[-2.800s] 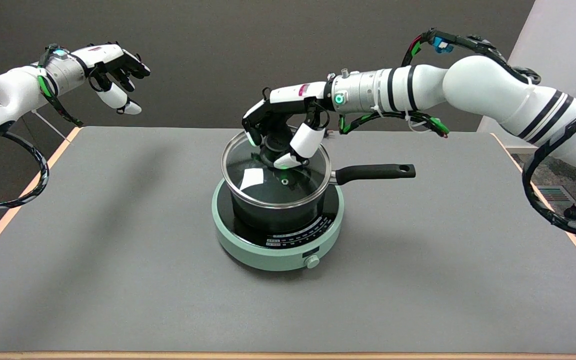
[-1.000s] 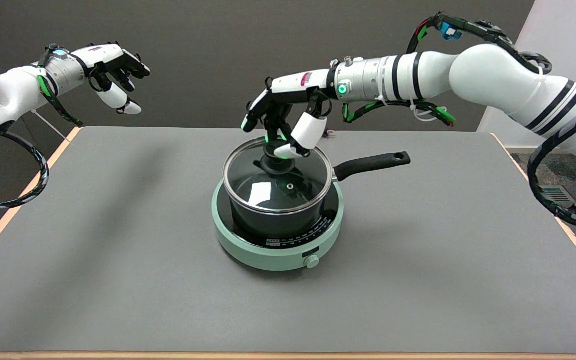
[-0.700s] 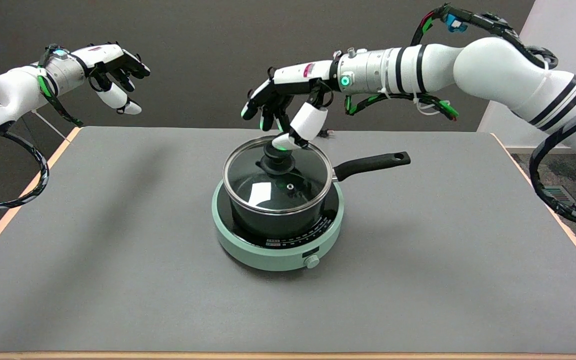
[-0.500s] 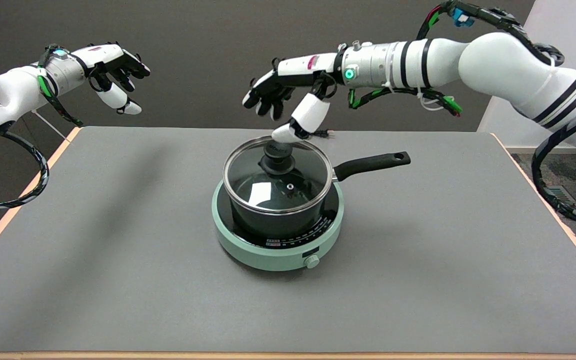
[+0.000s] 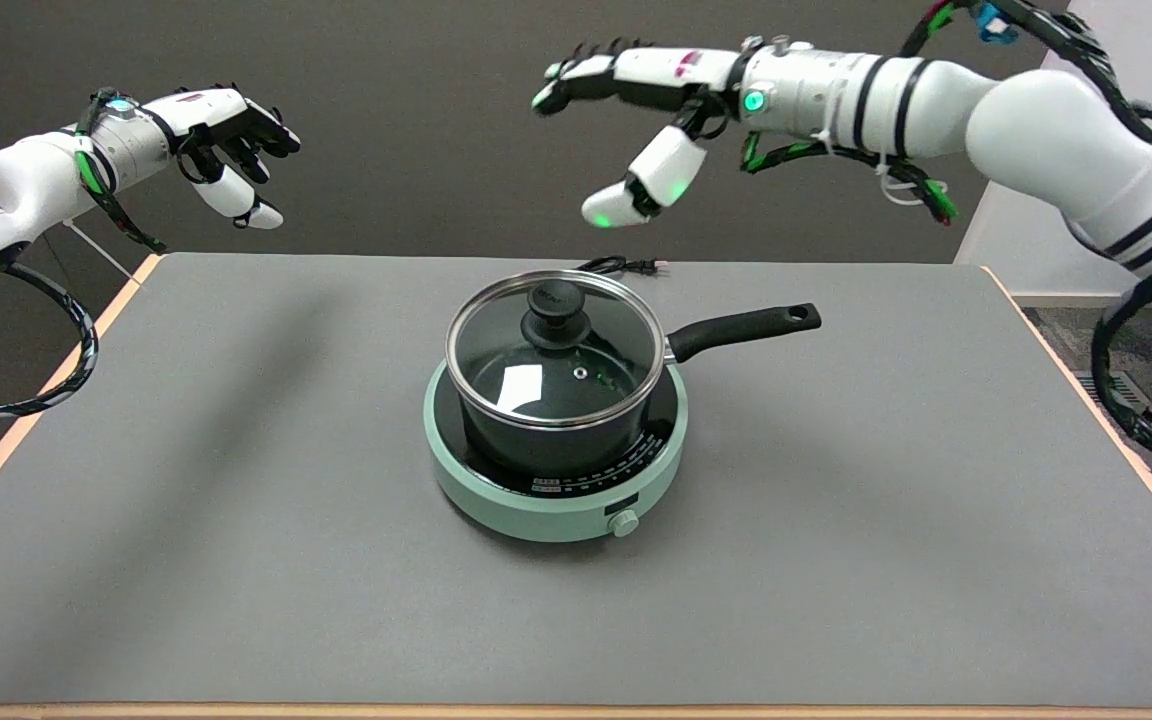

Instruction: Place the pot lid onto the pot.

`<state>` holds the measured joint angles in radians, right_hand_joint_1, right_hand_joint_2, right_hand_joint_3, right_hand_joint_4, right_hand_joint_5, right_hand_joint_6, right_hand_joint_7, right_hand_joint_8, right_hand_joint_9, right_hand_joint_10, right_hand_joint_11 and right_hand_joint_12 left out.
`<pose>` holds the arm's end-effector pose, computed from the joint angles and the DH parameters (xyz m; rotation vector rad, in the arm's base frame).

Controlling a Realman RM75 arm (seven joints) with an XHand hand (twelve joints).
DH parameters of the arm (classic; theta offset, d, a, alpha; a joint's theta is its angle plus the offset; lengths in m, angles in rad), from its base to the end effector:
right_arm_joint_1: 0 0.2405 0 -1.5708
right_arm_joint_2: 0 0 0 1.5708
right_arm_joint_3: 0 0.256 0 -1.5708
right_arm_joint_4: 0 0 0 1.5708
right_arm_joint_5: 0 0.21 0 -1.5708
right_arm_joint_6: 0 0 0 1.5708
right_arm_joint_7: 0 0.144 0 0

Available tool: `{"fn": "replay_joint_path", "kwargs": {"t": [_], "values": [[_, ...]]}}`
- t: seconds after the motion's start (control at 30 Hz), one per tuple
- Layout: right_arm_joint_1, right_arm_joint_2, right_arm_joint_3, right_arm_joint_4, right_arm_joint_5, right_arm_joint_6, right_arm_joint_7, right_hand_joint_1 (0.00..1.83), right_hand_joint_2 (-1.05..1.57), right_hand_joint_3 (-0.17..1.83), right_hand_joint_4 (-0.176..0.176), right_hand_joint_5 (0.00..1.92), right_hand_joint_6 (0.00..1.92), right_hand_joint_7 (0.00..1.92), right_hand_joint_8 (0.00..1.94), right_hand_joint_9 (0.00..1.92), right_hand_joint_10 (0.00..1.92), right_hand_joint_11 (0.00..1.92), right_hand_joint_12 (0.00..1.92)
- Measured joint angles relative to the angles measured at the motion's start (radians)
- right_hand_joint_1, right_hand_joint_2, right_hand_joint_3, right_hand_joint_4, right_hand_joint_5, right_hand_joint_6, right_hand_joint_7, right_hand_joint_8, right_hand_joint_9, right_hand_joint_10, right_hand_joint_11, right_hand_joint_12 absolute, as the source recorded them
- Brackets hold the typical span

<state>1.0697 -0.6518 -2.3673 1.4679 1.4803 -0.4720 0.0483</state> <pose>-0.0305 -0.4474 0.3030 2.0219 -0.3911 0.0345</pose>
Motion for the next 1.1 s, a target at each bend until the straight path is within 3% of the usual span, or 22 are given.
{"fn": "replay_joint_path", "kwargs": {"t": [0.27,0.53,0.73,0.93,1.03,1.1], "values": [[-0.155,0.044,0.152,0.001,-0.042,0.144,0.0,0.65,0.31,0.74,-0.057,0.0,0.06,0.0,0.0,0.0,0.0,0.0,0.0],[-0.425,0.086,0.394,-0.002,-0.067,0.344,0.006,0.54,0.32,0.77,-0.024,0.01,0.05,0.0,0.0,0.0,0.0,0.0,0.0],[-0.644,0.104,0.585,-0.008,-0.079,0.515,0.061,0.47,0.34,0.78,-0.02,0.0,0.07,0.0,0.0,0.0,0.0,0.0,0.01],[-0.817,0.113,0.729,-0.023,-0.088,0.673,0.17,0.4,0.37,0.82,-0.013,0.01,0.07,0.0,0.0,0.0,0.01,0.0,0.16],[-0.881,0.115,0.779,-0.034,-0.091,0.737,0.232,0.36,0.41,0.88,0.024,0.07,0.16,0.0,0.05,0.03,0.07,0.04,0.27],[-0.92,0.116,0.809,-0.045,-0.094,0.777,0.28,0.35,0.41,0.91,0.031,0.13,0.22,0.05,0.02,0.07,0.14,0.07,0.33]]}}
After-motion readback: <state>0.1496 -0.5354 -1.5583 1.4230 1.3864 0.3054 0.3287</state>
